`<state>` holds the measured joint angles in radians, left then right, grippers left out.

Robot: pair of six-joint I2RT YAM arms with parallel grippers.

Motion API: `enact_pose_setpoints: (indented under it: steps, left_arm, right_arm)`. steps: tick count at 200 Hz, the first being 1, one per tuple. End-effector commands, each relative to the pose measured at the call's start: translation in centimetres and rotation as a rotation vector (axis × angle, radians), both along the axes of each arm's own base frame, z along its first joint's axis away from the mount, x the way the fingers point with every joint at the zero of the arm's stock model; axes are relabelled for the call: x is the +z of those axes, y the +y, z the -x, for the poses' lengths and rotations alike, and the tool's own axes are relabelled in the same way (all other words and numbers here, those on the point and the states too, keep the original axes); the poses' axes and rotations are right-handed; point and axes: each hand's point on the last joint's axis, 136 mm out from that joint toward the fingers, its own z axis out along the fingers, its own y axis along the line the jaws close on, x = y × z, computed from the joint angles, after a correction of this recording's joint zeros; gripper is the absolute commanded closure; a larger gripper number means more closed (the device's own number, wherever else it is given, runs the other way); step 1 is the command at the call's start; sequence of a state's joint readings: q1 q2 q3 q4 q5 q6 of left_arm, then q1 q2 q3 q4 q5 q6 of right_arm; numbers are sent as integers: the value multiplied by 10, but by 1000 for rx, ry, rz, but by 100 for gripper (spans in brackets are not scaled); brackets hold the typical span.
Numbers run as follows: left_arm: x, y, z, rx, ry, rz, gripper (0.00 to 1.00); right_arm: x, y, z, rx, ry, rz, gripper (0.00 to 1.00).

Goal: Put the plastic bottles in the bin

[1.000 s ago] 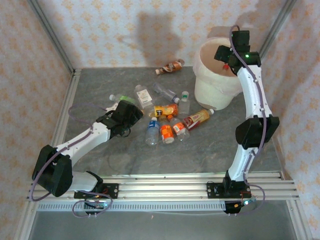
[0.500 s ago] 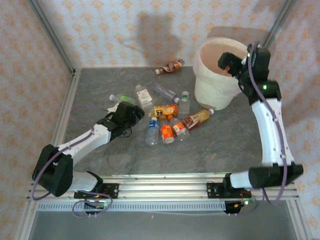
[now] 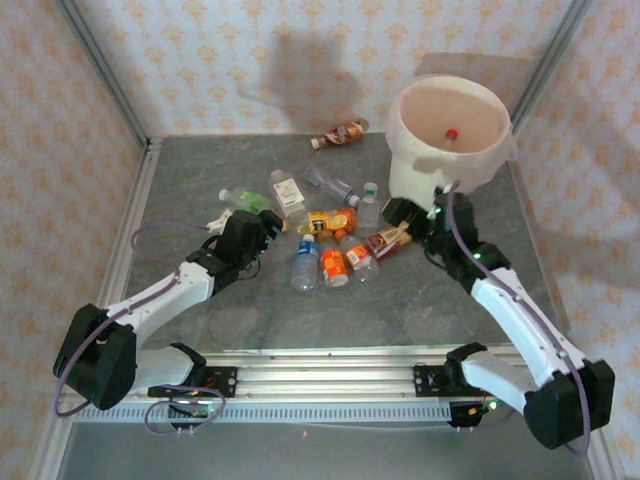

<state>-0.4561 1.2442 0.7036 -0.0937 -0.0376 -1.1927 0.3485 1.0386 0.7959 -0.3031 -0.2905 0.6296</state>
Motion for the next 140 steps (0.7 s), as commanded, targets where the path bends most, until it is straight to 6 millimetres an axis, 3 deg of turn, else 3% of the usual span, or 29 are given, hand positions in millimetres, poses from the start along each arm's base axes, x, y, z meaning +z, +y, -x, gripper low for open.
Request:
enact_pose_setpoints:
  steps: [1,25,67,140]
  left_arm:
    - [-1,5,-3,45,-14,17,0]
    - [-5,3,-2,39,-2,24,0]
    - [6,3,-6,3,-1,-37,0]
    - [7,1,1,-64,43,-90,0]
  right_arm:
    - [-23,4,-6,-165,81,-88,1]
    - [-44,-4,-11,-283,141,-41,1]
    - [-77,16,-28,-235,292,42,1]
    - [-135,-7,-23,-390,406,160,1]
